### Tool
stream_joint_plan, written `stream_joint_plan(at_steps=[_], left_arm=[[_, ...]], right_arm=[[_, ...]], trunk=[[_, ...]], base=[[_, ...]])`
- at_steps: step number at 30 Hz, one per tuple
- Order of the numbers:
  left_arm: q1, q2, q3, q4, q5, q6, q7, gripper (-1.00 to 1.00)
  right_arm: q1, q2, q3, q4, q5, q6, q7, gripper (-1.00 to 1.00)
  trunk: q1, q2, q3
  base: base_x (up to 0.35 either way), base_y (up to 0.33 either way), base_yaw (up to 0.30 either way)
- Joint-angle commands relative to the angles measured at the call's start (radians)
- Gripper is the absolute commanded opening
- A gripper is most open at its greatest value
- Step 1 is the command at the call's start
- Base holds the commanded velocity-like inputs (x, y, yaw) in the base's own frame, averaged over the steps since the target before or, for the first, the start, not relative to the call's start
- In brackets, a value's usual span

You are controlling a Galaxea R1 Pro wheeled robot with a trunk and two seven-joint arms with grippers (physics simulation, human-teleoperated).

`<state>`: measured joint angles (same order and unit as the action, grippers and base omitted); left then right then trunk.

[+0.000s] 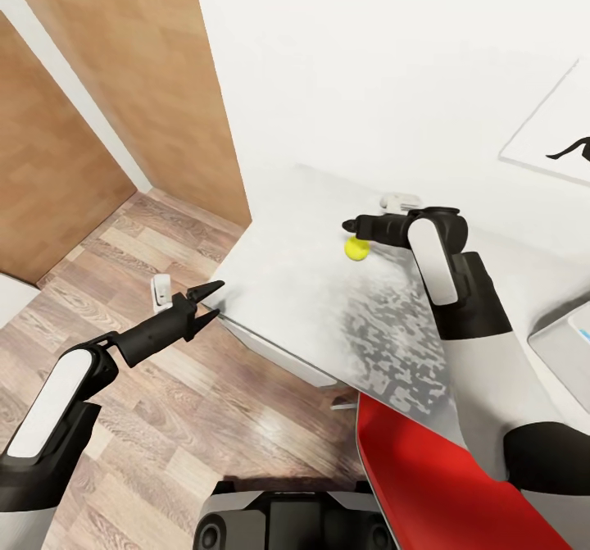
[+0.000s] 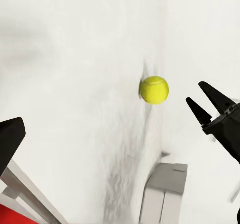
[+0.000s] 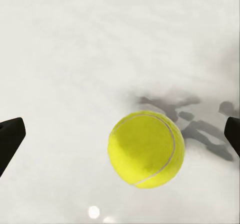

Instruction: Put all the toys in the child's room - the three board games (two on the bed and one on the table), the two jigsaw puzzles on the table, and the tennis ball on the table - inside the toy box on the table in the child's room.

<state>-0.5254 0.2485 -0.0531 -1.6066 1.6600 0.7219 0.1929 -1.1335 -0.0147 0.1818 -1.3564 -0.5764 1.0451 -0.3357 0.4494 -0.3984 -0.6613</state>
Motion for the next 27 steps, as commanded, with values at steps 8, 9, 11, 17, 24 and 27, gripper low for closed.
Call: stream_joint_plan(at_steps=[8,9,11,17,24,27], left_arm=[[-0.001,0.0,-0.001,-0.001,0.011,0.001,0.008,1.0],[-0.001,0.0,0.0,-0.001,0.011,0.001,0.007,1.0],[-0.001,0.001,0.001,-0.001,0.011,0.001,0.007,1.0],[-0.001,0.0,0.001,-0.001,0.011,0.001,0.007,1.0],[-0.001,0.0,0.0,-0.001,0.011,0.001,0.007,1.0],[-0.001,0.0,0.0,-0.001,0.011,0.001,0.007,1.0]], right_arm=[[-0.002,0.001,0.005,0.002,0.047,0.002,-0.012,1.0],[-0.002,0.002,0.006,0.003,0.052,0.002,-0.012,1.0],[-0.001,0.002,0.007,0.003,0.057,0.002,-0.012,1.0],[0.002,0.009,0.009,0.005,0.069,0.002,-0.012,1.0],[0.001,0.009,0.004,0.009,0.072,0.002,-0.012,1.0],[0.0,0.009,0.003,0.014,0.072,0.002,-0.012,1.0]], trunk=[[0.001,-0.002,-0.001],[0.001,-0.002,-0.001],[0.001,-0.002,-0.001],[0.001,-0.002,-0.002],[0.001,-0.002,-0.006],[0.001,-0.002,-0.01]], base=[[0.0,0.0,0.0],[0.0,0.0,0.0],[0.0,0.0,0.0],[0.0,0.0,0.0],[0.0,0.0,0.0],[0.0,0.0,0.0]])
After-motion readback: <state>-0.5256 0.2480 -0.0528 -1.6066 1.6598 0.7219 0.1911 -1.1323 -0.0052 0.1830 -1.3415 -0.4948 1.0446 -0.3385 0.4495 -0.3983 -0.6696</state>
